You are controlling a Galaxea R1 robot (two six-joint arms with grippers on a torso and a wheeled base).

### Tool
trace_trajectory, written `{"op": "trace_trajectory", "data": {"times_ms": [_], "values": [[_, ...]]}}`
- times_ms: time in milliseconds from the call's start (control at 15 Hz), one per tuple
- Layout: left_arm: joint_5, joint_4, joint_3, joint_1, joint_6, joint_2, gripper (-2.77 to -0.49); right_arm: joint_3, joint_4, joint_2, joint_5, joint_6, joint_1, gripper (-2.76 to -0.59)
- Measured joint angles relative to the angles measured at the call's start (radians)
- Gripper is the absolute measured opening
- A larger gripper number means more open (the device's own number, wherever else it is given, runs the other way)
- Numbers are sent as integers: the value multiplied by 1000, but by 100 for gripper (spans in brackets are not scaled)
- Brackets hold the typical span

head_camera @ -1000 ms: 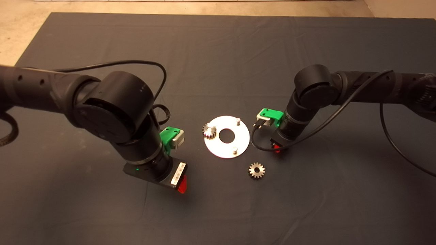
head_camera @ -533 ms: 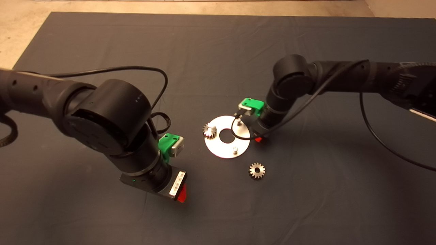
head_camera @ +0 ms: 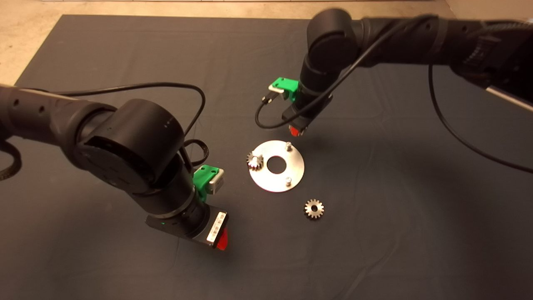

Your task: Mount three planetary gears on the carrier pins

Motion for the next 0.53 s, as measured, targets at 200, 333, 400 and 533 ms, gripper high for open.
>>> {"op": "trace_trajectory", "data": {"times_ms": [200,333,400,533], "values": [[0,0,0,0,0,0,-122,-4,23,12,0,0,-3,-231],[0,0,5,0,-3,0,-122,-18,26,17,0,0,-2,-231],[0,0,7,0,-6,0,-122,-28,26,20,-1,0,-2,-231],[0,0,10,0,-7,0,-122,-51,32,26,0,0,-3,-231]]}}
